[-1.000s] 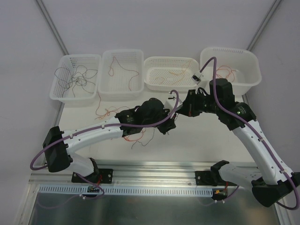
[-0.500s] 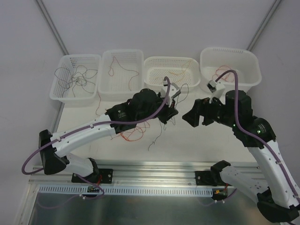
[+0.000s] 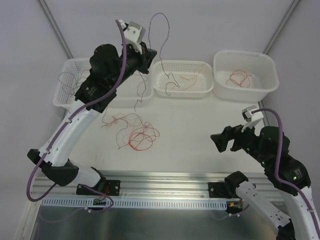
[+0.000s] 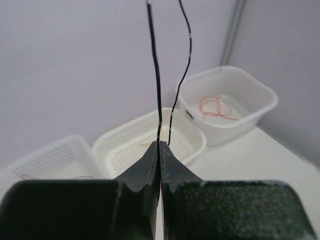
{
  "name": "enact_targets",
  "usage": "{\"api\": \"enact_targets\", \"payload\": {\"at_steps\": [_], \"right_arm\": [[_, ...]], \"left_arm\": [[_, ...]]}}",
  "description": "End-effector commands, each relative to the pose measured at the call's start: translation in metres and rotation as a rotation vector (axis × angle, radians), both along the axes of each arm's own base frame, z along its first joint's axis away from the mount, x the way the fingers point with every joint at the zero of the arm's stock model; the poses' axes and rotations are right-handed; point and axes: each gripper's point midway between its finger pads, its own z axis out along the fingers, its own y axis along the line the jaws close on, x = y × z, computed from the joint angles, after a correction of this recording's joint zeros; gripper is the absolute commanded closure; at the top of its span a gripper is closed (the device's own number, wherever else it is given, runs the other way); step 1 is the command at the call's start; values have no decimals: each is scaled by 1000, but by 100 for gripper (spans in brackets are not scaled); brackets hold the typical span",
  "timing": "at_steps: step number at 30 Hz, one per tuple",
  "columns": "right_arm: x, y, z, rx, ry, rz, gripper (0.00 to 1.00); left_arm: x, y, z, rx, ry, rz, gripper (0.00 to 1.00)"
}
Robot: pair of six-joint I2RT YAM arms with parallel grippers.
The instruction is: Untangle the cables
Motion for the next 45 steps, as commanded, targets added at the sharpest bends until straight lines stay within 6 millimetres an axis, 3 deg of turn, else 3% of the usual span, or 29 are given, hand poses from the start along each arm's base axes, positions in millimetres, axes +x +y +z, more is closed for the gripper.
{"api": "enact_targets", "payload": {"at_steps": [1, 2, 5, 6, 10, 11, 12, 15, 16, 18, 19, 21, 22, 24, 25, 28, 29, 30, 31, 32, 34, 35, 36, 38, 40, 45], "right_arm": [[1, -4, -12, -25, 30, -24, 3], [1, -4, -15, -25, 38, -22, 3], [0, -2, -19, -24, 49, -13, 3], [1, -1, -21, -28, 55, -8, 3], [2, 5, -26, -45, 75, 23, 3], [4, 7, -29, -55, 92, 30, 3], [4, 10, -30, -54, 97, 43, 3], [8, 15, -34, -68, 111, 66, 3], [10, 15, -35, -73, 115, 62, 3], [13, 18, -40, -84, 141, 66, 3], [14, 18, -41, -87, 150, 67, 3], [16, 20, -47, -97, 174, 72, 3], [17, 22, -50, -104, 189, 76, 3], [20, 24, -56, -117, 212, 75, 3], [24, 25, -62, -131, 237, 75, 3], [28, 30, -69, -139, 272, 78, 3], [31, 32, -72, -144, 290, 79, 3], [33, 34, -73, -141, 293, 85, 3], [33, 37, -74, -137, 305, 96, 3], [33, 39, -76, -140, 317, 103, 3], [34, 42, -77, -135, 325, 111, 3], [34, 43, -79, -136, 335, 116, 3], [35, 45, -81, -133, 346, 122, 3], [32, 56, -85, -95, 364, 162, 3], [28, 65, -87, -59, 380, 195, 3], [27, 78, -97, -50, 410, 218, 3]], "left_arm": [[21, 43, 37, 23, -106, 92, 100], [39, 69, 37, 35, -109, 172, 100], [64, 116, 45, 66, -133, 297, 100], [75, 147, 49, 87, -147, 374, 100], [99, 208, 71, 127, -209, 510, 100], [115, 214, 61, 143, -188, 513, 100], [123, 236, 58, 154, -183, 551, 100], [152, 257, 32, 191, -142, 571, 100], [170, 280, 9, 215, -99, 604, 100], [188, 297, -8, 239, -88, 616, 100], [204, 316, -32, 250, -43, 638, 100], [220, 329, -56, 232, 3, 643, 100], [235, 342, -84, 231, 56, 643, 100], [251, 350, -112, 223, 101, 639, 100], [264, 356, -143, 224, 154, 638, 100], [278, 375, -185, 202, 231, 662, 100], [284, 382, -208, 193, 272, 673, 93], [284, 390, -217, 158, 304, 695, 84], [284, 395, -228, 139, 332, 708, 64], [282, 398, -230, 122, 345, 722, 54], [273, 399, -223, 81, 353, 736, 31], [268, 398, -217, 81, 346, 739, 15], [264, 396, -209, 61, 340, 740, 8], [246, 387, -185, 25, 322, 733, 1], [223, 371, -168, -20, 322, 710, 1], [165, 327, -170, -71, 386, 691, 1]]}}
